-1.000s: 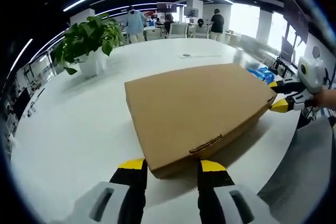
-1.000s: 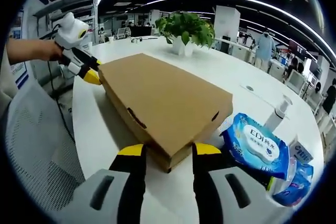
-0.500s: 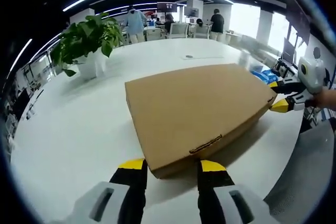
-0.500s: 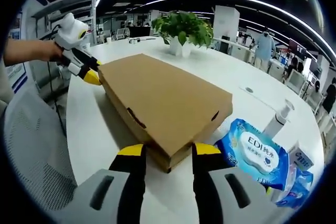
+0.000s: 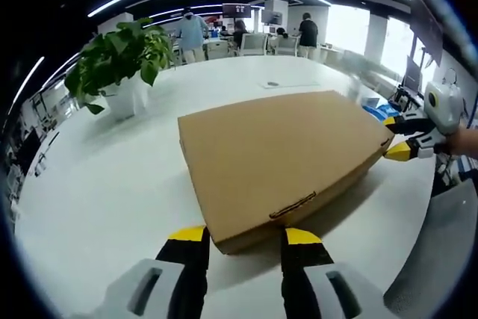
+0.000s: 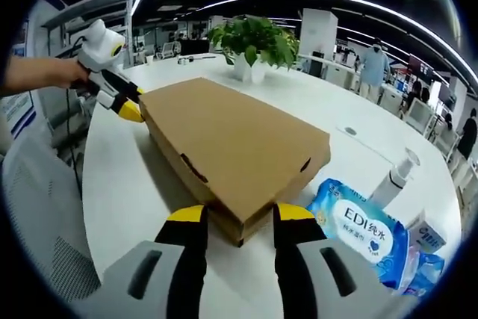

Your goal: Operate the shoe box by opening the lid, removing the specified soft item, and placing it in the target area until the item is outside and the box remains undamaged.

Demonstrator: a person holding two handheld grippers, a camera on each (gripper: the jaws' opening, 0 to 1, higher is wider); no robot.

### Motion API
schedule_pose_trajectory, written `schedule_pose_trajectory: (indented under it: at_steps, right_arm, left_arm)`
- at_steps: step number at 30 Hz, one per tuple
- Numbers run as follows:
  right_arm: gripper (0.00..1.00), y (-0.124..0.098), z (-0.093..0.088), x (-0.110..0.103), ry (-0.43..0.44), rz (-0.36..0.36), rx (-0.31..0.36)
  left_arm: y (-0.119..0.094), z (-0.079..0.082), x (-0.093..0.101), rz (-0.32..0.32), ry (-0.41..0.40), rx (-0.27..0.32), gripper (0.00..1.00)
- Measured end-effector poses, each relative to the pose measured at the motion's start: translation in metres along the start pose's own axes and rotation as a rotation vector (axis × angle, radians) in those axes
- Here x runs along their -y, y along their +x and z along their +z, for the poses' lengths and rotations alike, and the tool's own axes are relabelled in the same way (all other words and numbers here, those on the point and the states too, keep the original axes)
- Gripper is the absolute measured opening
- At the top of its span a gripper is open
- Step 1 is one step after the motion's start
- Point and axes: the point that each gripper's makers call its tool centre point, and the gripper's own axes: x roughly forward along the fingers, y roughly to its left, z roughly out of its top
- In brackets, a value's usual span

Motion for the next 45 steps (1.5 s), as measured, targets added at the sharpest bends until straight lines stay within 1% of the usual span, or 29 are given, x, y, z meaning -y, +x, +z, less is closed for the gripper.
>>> schedule_pose_trajectory:
  at_steps: [15,26,41,45]
  right_arm:
    - [0.32,0.010,0.006,0.020,0.008,-0.013,0.005]
    - [0.32,0.015,0.007,0.028,0.016,-0.019,0.004]
    - [0.33,0.016,0.008,0.030,0.012,-0.018,-0.004]
    - [0.33,0.016,0.008,0.031,0.006,-0.020,-0.013]
  left_arm:
    - [0.017,0.018,-0.006,-0.008,0.006,0.006,0.38]
    - [0.024,0.025,-0.008,-0.017,0.004,0.012,0.38]
    - [0.024,0.026,-0.008,-0.015,0.008,0.017,0.38]
    - [0.024,0.023,-0.009,-0.004,0.021,0.002,0.37]
